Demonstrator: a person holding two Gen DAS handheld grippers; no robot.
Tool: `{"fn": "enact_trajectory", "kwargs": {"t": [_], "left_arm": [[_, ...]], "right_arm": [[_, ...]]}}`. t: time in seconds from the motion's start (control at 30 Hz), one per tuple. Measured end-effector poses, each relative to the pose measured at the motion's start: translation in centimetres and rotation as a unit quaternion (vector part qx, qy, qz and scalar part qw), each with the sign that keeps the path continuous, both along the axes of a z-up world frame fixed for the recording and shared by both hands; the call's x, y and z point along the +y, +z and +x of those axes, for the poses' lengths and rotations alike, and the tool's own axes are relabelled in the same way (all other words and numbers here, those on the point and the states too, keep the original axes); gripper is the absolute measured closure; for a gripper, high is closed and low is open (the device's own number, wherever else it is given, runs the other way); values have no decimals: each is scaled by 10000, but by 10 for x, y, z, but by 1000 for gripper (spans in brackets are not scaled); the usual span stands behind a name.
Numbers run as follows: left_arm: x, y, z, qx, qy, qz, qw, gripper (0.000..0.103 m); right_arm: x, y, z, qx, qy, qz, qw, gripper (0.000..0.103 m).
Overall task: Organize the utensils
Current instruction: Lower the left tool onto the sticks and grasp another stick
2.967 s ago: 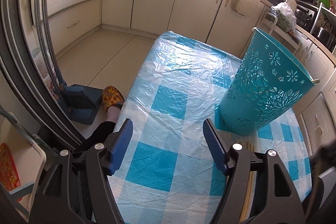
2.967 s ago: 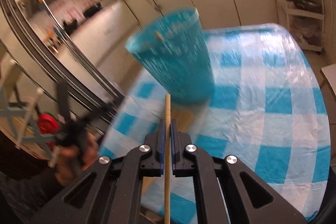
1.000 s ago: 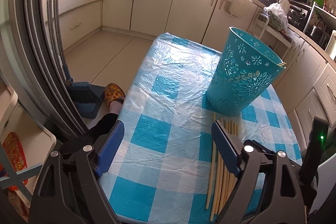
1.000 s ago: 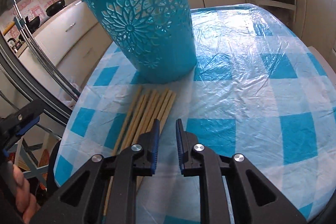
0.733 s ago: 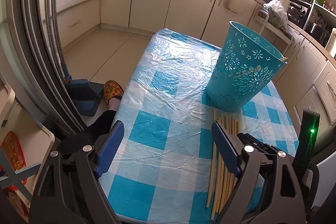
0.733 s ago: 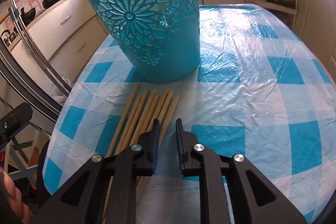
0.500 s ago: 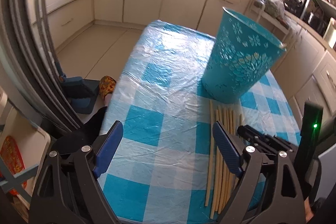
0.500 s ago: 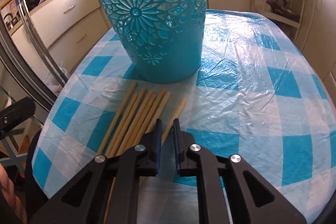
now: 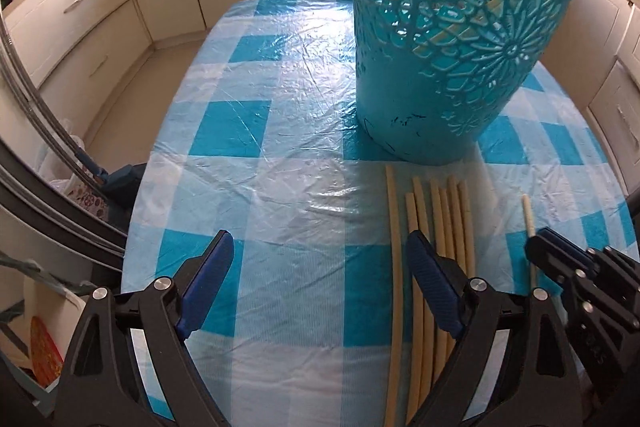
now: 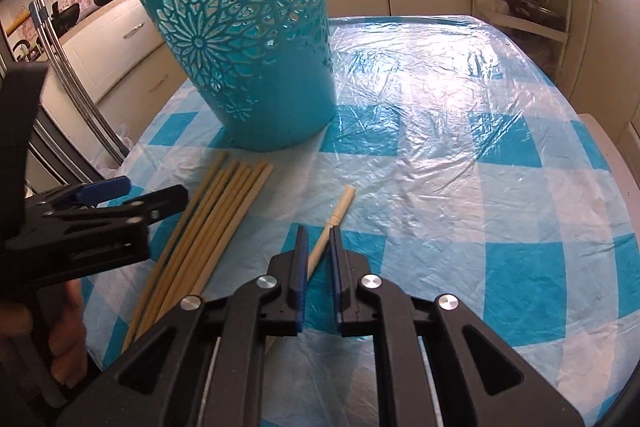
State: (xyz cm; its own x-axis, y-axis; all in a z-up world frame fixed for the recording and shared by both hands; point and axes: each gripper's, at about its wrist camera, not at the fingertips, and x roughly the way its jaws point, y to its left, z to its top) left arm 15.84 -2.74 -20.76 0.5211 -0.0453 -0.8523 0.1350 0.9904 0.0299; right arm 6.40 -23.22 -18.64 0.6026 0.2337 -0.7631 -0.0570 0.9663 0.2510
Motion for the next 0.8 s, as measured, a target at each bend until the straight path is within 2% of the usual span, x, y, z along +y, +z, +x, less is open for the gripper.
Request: {"fn": "enact_trajectory", "kwargs": {"t": [0.2,0.27,0.33,0.4,0.5,0.6,0.7,0.8], "left_arm": [[-11,-5,14,78,-23,210,9997,20],[-13,-5,18,33,-19,238,9997,25],[-17,-2,19,-65,-69,289,9995,39],[-22,-1,19,-99,-167,272,9994,65],[-24,-1,17,-53,-360,-12,9993,90],[-18,0,12,1,-417,-251,9988,97],[-4,0,5,206,-417,-641,9969,98],[4,0,-2,256,-403,-711,9963,98]], "right_arm": [[-3,0,0,1,-2,153,9999,92],[-3,0,1,11,-11,177,9998,92],[-5,1,2,16,-12,185,9998,92],[-5,1,4,26,-14,183,9998,92],[-4,1,5,32,27,121,9999,92],[0,3,7,31,176,-33,9998,92],[4,3,8,62,479,-134,9987,92],[7,4,8,95,637,-237,9976,92]]}}
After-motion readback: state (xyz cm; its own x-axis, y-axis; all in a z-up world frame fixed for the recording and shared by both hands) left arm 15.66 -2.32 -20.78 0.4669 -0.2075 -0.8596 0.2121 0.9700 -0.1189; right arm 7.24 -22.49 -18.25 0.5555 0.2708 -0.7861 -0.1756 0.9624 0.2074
